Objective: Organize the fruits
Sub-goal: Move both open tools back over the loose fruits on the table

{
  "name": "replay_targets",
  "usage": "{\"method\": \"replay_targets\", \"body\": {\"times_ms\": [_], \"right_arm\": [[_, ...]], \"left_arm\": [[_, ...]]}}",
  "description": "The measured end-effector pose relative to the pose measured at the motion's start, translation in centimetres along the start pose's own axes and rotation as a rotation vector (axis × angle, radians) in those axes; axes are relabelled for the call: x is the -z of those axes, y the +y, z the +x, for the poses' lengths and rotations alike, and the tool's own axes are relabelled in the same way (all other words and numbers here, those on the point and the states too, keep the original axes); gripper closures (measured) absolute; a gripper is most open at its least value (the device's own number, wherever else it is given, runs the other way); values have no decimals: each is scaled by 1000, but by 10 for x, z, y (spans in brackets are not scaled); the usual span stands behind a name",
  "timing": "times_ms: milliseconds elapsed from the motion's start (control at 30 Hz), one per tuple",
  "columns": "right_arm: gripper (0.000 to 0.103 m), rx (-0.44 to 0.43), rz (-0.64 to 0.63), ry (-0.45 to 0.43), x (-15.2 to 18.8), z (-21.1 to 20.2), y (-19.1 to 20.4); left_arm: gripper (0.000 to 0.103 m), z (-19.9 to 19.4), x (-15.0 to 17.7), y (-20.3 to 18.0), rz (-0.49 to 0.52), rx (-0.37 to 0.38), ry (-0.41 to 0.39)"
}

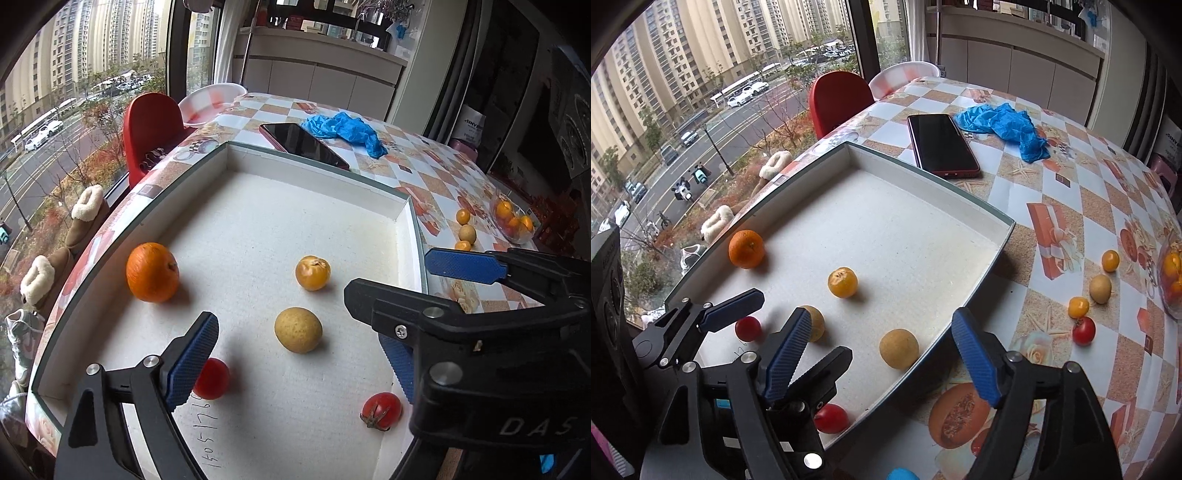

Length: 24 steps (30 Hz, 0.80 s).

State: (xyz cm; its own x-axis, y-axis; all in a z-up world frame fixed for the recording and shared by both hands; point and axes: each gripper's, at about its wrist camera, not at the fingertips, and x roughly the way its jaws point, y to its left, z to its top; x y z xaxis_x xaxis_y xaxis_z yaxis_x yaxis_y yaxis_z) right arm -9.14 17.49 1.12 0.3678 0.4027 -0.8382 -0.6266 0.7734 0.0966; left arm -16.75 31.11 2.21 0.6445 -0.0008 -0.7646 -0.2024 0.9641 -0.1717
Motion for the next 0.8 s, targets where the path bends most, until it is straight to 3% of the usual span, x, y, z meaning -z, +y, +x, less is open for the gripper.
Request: {"method": "replay_targets", "body": {"times_ms": [67, 167, 467, 800], "right_arm": [[20, 8, 9, -7, 2, -5, -6], [10, 36, 30, -12, 4, -13, -21], [9, 138, 206, -16, 27, -32, -109], [9, 301, 419, 3, 87, -46, -205]], "left_arm": [[14, 2, 0, -1, 1, -10, 17], [14, 4, -1, -3, 11, -37, 31], [14, -8, -10, -12, 19, -63, 19], [14, -20, -11, -86, 174, 8, 15]]}}
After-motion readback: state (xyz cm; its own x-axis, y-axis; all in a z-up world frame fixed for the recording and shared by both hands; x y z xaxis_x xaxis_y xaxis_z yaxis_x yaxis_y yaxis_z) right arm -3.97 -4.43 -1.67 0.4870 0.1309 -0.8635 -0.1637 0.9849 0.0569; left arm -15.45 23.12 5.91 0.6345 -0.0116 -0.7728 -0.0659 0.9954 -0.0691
